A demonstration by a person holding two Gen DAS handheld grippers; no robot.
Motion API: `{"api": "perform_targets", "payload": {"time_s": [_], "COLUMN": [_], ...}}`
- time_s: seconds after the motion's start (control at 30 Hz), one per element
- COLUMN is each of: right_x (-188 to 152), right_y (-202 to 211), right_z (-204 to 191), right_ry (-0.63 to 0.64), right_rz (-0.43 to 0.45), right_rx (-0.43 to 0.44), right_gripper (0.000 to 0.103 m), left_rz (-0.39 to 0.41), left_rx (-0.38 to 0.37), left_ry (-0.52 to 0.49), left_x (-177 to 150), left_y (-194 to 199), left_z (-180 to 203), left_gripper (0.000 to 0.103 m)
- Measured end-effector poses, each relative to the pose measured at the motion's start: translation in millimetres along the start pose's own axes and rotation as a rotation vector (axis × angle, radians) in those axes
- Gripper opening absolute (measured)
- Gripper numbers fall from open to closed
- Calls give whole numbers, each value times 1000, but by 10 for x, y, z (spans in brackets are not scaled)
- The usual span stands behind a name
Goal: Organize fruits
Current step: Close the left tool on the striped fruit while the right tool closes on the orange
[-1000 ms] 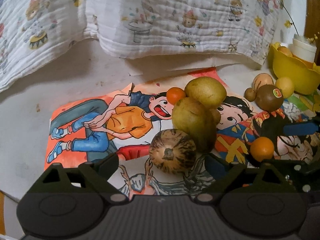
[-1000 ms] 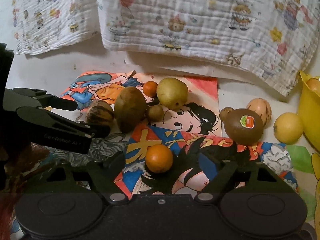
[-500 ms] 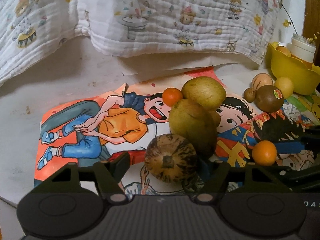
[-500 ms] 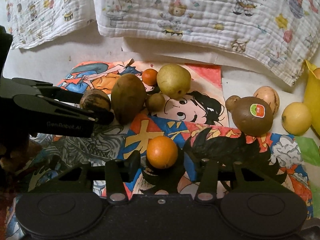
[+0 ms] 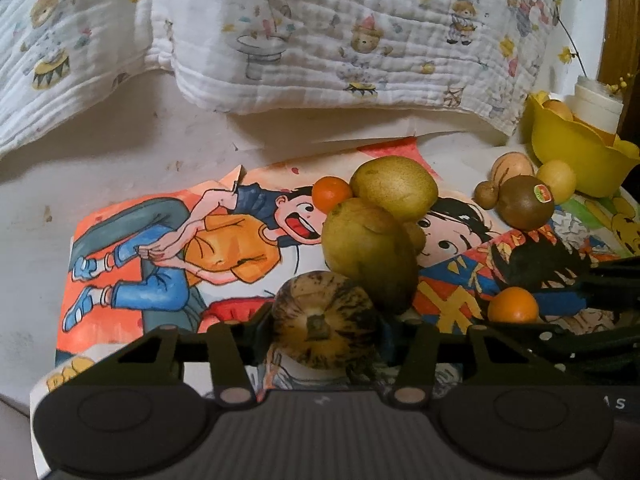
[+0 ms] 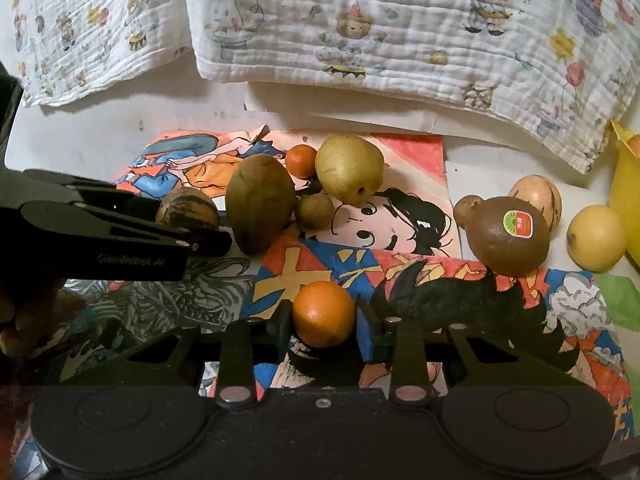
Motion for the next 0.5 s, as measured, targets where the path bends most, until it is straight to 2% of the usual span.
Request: {"api": "perform_targets", "payload": {"time_s": [0.27, 0.5], "right_x": [-77, -199], "right_y": [182, 569], "right_z": [-51, -171], "right_ry": [-21, 2], "right_rz": [32, 78], "right_rx": [31, 38], "right_gripper": [35, 35], "left_rz": [35, 58], "left_rx": [5, -4], "left_ry": [43, 62], "left_x": [-68, -169], "left_y": [318, 718], "left_z": [44, 233], "left_gripper": [55, 55]}}
Point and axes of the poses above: each gripper's, at about its wrist camera, not at the fingertips, and y roughly against the way its jaws point, z to its right, x to its top, the point moved 5 cm from there along -y, roughly the way its jaws point, and after that the axes turned 11 degrees about x, right-handed, at the moved point
